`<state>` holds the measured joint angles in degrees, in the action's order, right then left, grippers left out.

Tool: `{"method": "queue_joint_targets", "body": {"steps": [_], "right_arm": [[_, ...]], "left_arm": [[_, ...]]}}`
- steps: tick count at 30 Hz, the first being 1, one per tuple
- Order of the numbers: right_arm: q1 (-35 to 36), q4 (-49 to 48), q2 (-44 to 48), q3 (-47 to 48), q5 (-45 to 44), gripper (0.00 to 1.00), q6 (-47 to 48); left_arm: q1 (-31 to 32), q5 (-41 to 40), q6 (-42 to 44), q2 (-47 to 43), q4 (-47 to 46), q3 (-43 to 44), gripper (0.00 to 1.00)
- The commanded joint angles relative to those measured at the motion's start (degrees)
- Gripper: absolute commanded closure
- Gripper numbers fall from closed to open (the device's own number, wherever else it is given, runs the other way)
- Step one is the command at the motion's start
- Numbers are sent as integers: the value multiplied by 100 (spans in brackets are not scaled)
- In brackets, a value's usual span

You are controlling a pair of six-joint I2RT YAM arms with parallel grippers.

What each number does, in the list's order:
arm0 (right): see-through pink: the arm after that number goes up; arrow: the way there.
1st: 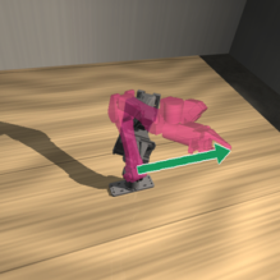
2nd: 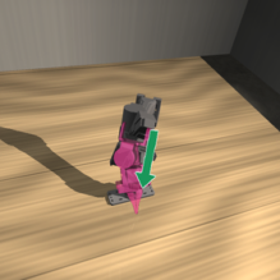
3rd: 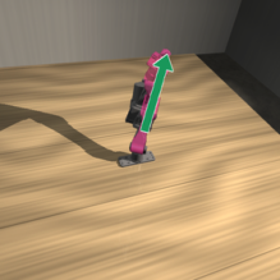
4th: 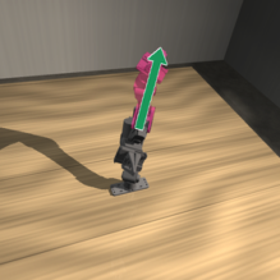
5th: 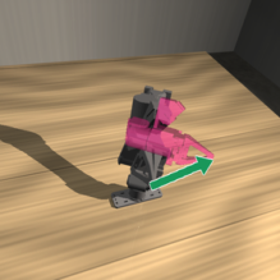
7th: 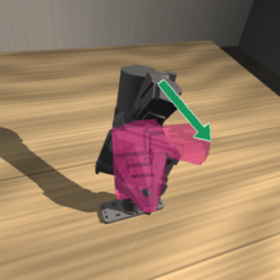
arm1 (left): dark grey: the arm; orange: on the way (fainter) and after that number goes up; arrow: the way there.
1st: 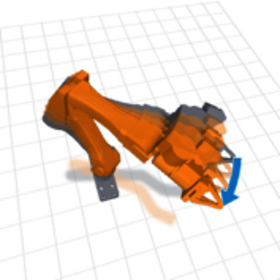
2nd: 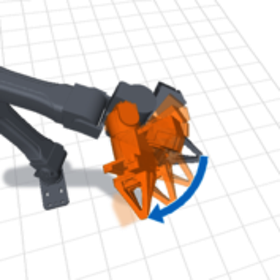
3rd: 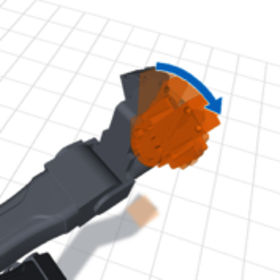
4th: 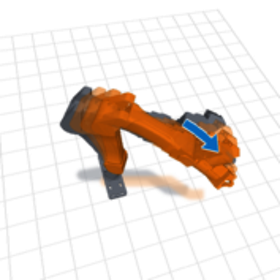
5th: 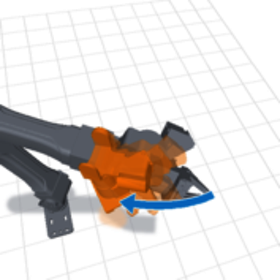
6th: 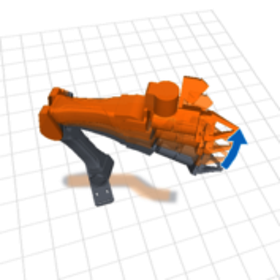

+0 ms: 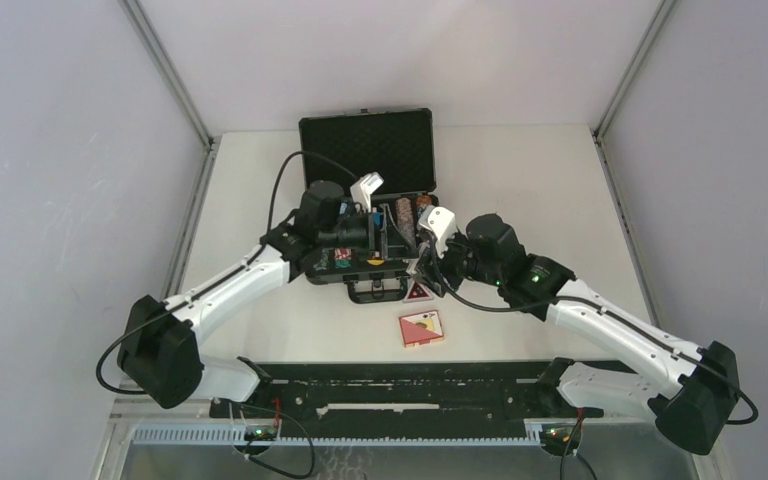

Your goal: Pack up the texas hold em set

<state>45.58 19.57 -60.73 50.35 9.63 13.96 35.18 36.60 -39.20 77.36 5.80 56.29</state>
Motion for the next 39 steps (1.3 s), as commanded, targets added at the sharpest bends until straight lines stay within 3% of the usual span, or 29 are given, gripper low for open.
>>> {"method": "queue_joint_targets", "body": {"steps": [1, 10, 14, 18, 24, 26, 29, 31, 33, 35, 39], "right_arm": [[56, -224, 183, 63, 82, 80, 89], [56, -247, 204, 66, -55, 80, 145], [48, -239, 221, 64, -84, 80, 137], [47, -216, 219, 68, -76, 80, 124], [47, -209, 218, 63, -58, 80, 133], [46, -198, 213, 64, -51, 80, 124], [47, -197, 183, 63, -54, 79, 117], [47, -208, 138, 66, -182, 72, 88], [47, -240, 79, 66, -404, 52, 36], [47, -276, -2, 53, -642, 21, -12], [-23, -510, -146, -15, -932, 7, -152]], "left_arm": [[86, 352, -207, -73, -387, 440, 36], [363, 443, -12, 112, -299, 427, 37], [514, 434, -2, 232, -331, 369, 45], [516, 467, 35, 248, -325, 346, 58], [516, 529, 35, 374, -397, 425, 92], [516, 591, 35, 438, -448, 443, 99], [516, 522, 180, 464, -482, 453, 100], [476, 399, 178, 443, -502, 453, 100], [348, 357, -38, 415, -689, 382, 100], [147, 293, -270, 367, -1005, 266, 100], [-228, -5, -401, 233, -1176, 102, 100]]}}
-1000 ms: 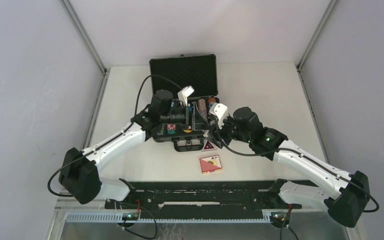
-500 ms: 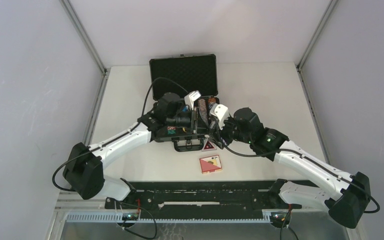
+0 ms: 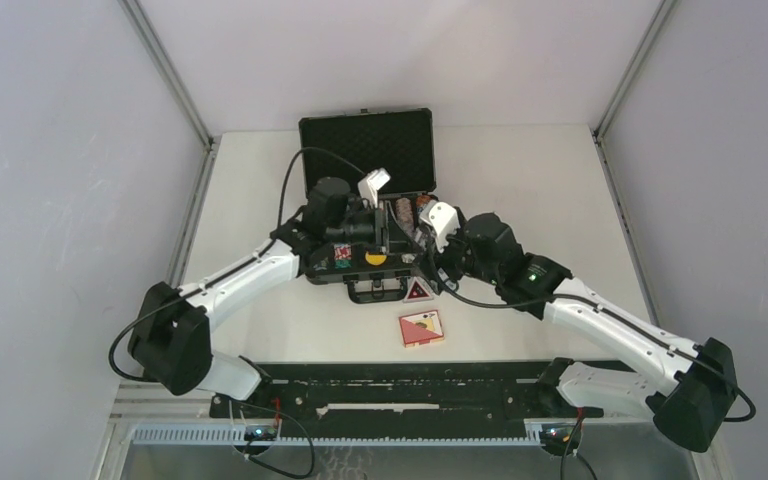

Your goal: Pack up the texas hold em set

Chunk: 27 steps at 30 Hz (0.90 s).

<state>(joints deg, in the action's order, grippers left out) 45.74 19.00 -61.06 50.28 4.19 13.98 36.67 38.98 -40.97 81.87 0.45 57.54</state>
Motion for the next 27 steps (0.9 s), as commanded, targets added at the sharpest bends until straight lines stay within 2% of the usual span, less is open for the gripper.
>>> {"method": "queue_joint_targets", "body": {"steps": [1, 5, 9, 15, 27], "right_arm": [[-65, -502, -138, -14, -477, 5, -214], [-316, -1205, -67, -275, -1417, 5, -603], [-891, -1705, 166, -579, -1881, 5, -1332], [-1764, -1888, 296, -903, -1273, 7, -2115], [-1907, -1900, -127, -921, -1184, 8, -2095]], "left_arm": [[-466, -324, -300, -258, -740, -90, 100], [-828, -483, -463, -315, -915, -206, 100], [-1222, -723, -424, -281, -924, -212, 100], [-1517, -1560, -112, 6, -613, 89, 100], [-1593, -2607, -606, 1060, -790, 451, 100]]}}
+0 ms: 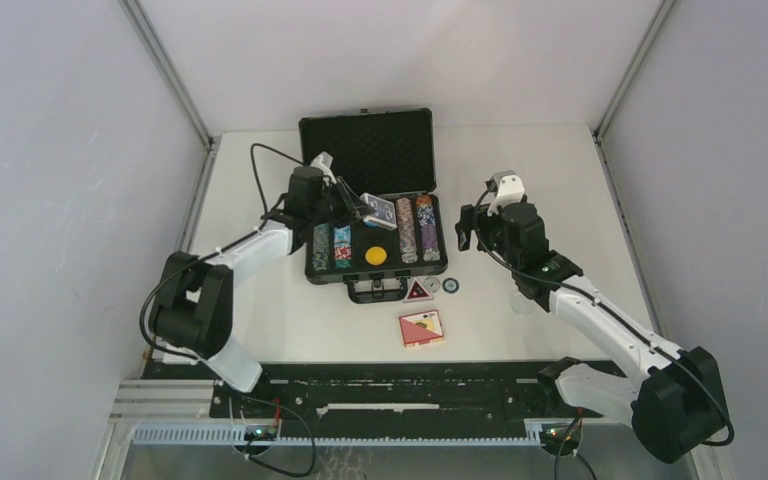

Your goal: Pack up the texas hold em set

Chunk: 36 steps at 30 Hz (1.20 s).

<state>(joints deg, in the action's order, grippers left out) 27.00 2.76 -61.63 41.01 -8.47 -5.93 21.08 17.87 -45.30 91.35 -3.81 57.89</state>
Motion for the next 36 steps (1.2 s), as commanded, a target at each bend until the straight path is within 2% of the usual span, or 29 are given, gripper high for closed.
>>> {"method": "queue_joint_targets", "body": {"steps": [1, 12, 20, 29, 36], "right_arm": [[-45, -287, -89, -4, 98, 8, -89], [-167, -409, -361, -10, 387, 8, -127], [-195, -404, -463, -14, 448, 8, -158], [-204, -435, -535, -14, 589, 8, -211], [-204, -418, -570, -14, 669, 8, -249]], "left_arm": [[-35, -612, -135, 168, -406, 414, 100], [-141, -888, 147, 687, -275, 790, 100], [-226, -448, 436, 1173, 321, 1119, 100], [-236, 187, 352, 533, 473, 647, 100], [-246, 359, 390, 449, 729, 519, 100]]}}
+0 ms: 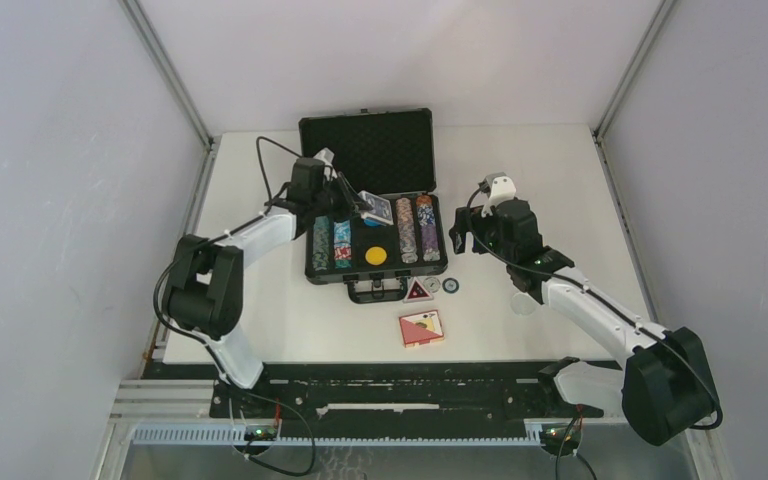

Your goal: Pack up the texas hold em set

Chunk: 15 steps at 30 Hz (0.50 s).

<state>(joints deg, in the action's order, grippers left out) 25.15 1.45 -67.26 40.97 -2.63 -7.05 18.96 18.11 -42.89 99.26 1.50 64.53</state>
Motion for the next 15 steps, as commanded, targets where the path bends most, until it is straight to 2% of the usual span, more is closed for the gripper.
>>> {"method": "queue_joint_targets", "body": {"steps": [1, 4, 6, 10, 14, 15], "right_arm": [[-19, -286, -6, -10, 92, 8, -139], [-19, -285, -30, -10, 104, 8, -147], [-19, -282, -47, -10, 108, 8, -140], [-19, -282, -88, -6, 105, 8, -131], [-18, -290, -143, -6, 134, 8, -92], [-15, -294, -153, -9, 157, 8, -87]], "left_arm": [[-34, 329, 157, -320, 201, -157, 100], [-36, 282, 163, -147, 279, -100, 100], [-37, 289, 172, 11, 321, -31, 95], [-39, 168, 213, 212, 425, 106, 67], [-42, -320, 650, 43, 889, 297, 23], [-42, -590, 773, -50, 1061, 363, 17]]}}
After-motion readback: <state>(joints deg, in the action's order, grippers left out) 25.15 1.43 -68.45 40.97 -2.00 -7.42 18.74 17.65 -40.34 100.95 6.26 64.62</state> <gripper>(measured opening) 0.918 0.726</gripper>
